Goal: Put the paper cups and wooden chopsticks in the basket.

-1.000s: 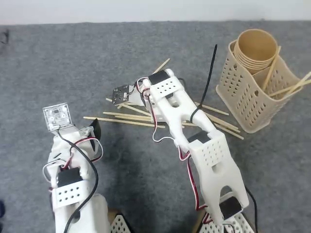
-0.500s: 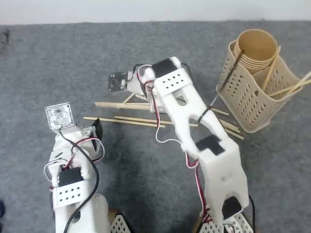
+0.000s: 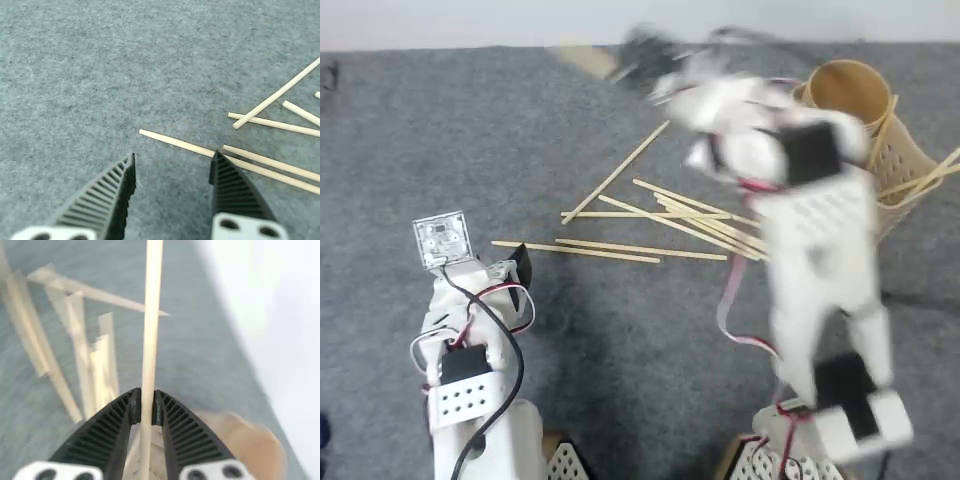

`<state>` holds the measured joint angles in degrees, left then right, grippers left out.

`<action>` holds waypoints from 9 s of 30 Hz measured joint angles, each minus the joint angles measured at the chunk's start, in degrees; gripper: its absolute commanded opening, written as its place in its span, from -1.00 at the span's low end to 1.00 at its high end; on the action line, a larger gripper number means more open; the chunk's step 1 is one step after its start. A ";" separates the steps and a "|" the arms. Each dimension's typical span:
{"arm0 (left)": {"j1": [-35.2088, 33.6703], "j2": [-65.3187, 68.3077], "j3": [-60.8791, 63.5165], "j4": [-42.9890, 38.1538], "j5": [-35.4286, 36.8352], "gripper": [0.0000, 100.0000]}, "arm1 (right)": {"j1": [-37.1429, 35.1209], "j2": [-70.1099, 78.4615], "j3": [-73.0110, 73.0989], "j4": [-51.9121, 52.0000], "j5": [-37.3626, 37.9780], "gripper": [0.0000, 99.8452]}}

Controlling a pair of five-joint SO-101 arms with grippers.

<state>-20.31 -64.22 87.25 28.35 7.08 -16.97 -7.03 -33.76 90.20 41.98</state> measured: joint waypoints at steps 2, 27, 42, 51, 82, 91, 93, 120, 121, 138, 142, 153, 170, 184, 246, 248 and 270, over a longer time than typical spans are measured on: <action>0.00 0.00 0.00 0.00 0.00 -0.55 | 5.63 -4.57 0.44 -1.85 -6.51 -0.99; 0.00 0.00 0.00 0.00 0.00 -0.55 | 29.80 -33.49 64.88 -48.35 -18.81 -0.99; 0.00 0.00 0.00 0.00 0.00 -0.55 | 31.56 -28.04 66.11 -47.03 -19.52 -0.56; 0.00 0.00 0.00 0.00 0.00 -0.55 | 31.65 -27.87 66.11 -45.36 -19.52 -0.78; 0.00 0.00 0.00 0.00 0.00 -0.55 | 25.76 -38.86 52.75 -26.11 -19.52 -0.98; 0.00 0.00 0.00 0.00 0.00 -0.55 | 16.26 -51.69 52.48 -16.97 -18.99 -0.98; 0.00 0.00 0.00 0.00 0.00 -0.55 | 13.54 -51.87 52.48 -14.77 -18.99 -0.98; 0.00 0.00 0.00 0.00 0.00 -0.55 | 23.12 -52.13 64.18 -32.44 -26.73 -0.98; 0.00 0.00 0.00 0.00 0.00 -0.55 | 24.18 -52.57 65.76 -35.25 -27.69 -0.98; 0.00 0.00 0.00 0.00 0.00 -0.55 | 30.59 -65.23 107.60 -83.25 -29.80 -0.98; 0.00 0.00 0.00 0.00 0.00 -0.55 | 34.02 -65.49 108.92 -86.68 -29.80 -0.98; 0.00 0.00 0.00 0.00 0.00 -0.55 | 34.37 -65.49 108.84 -88.97 -29.80 -0.98; 0.00 0.00 0.00 0.00 0.00 -0.55 | 34.37 -68.31 109.80 -89.93 -27.52 -0.98; 0.00 0.00 0.00 0.00 0.00 -0.55 | 34.37 -46.33 112.35 -120.70 -27.60 -0.98; 1.49 0.00 0.00 -0.18 -1.41 -0.55 | 10.99 -40.18 77.45 -14.95 -19.69 -0.71; 1.85 0.00 0.00 -0.18 -1.41 -0.55 | 11.52 -33.93 77.45 -14.95 -17.58 -0.71; 3.08 0.00 0.00 -0.18 -1.76 -0.55 | 17.14 8.97 66.02 -19.43 -7.38 -0.72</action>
<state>-17.23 -64.22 87.25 28.18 5.32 0.18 1.93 32.26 70.77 34.59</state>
